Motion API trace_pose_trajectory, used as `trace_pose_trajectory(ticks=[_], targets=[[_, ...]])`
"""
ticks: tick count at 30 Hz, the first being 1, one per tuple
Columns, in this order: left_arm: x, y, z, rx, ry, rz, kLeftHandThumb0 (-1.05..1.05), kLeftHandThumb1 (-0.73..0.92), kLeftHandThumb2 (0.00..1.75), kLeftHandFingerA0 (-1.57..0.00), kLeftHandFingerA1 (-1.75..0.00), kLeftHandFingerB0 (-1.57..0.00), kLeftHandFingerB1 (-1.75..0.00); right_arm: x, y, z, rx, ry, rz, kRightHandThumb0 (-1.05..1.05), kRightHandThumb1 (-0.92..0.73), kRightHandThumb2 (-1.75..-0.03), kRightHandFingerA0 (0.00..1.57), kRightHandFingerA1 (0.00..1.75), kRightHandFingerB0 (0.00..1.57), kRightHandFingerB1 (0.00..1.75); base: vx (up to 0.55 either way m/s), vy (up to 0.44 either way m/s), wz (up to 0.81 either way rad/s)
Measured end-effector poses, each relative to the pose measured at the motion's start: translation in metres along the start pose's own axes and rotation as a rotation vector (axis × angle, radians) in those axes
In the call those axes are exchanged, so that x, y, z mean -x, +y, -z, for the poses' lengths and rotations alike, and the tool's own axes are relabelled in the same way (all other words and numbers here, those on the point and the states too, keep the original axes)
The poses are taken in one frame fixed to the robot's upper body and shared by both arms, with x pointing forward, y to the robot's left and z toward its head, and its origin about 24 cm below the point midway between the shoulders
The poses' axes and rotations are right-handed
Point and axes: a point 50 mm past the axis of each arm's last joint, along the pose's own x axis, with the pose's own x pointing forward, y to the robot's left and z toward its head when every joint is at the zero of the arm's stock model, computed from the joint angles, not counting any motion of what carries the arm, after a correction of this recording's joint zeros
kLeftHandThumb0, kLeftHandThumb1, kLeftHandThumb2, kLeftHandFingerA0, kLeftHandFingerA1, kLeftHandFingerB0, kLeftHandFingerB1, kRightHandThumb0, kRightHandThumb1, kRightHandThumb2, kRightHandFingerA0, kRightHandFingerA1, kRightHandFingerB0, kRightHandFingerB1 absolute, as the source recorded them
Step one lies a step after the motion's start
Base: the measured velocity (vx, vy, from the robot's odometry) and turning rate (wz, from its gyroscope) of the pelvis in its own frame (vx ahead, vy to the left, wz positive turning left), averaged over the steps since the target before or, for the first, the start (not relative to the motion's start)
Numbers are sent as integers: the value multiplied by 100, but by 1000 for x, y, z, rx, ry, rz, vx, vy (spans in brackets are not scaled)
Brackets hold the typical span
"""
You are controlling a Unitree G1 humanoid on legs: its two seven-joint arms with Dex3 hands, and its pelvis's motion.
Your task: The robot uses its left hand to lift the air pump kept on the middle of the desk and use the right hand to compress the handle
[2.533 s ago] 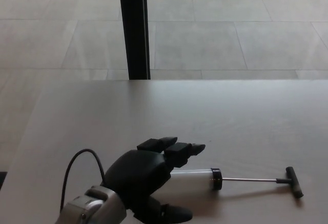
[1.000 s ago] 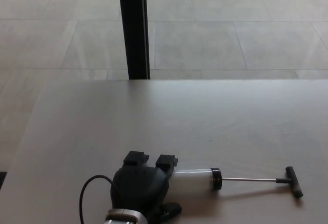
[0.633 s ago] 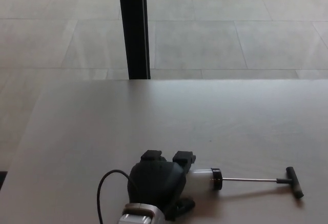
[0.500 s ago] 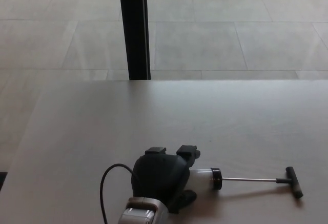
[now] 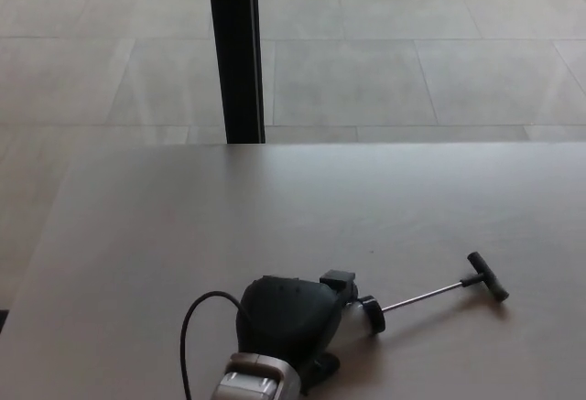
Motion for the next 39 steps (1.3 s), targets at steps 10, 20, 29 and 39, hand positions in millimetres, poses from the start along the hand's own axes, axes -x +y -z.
trace_pose_trajectory(ticks=[10,20,29,39], targets=[[7,-5,13,-54,82,2,-12,56,63,-71,-155,-63,-75,3,2,4,3,14,19,-69,-85,-65,44,80,67,46,0,0,0],[14,-9,37,-2,175,-54,-21,74,99,-80,-175,-59,-154,7,6,8,-24,40,36,-66,-86,-67,49,54,55,41,0,0,0],[15,4,36,10,55,-110,-10,63,95,-76,-175,-59,-156,-5,13,10,-47,53,7,-77,-92,-74,32,45,28,34,0,0,0],[2,63,11,-14,-188,-339,0,56,108,-84,-175,-62,-167,-38,33,5,-118,78,-69,-96,-92,-133,0,12,0,6,0,0,0]])
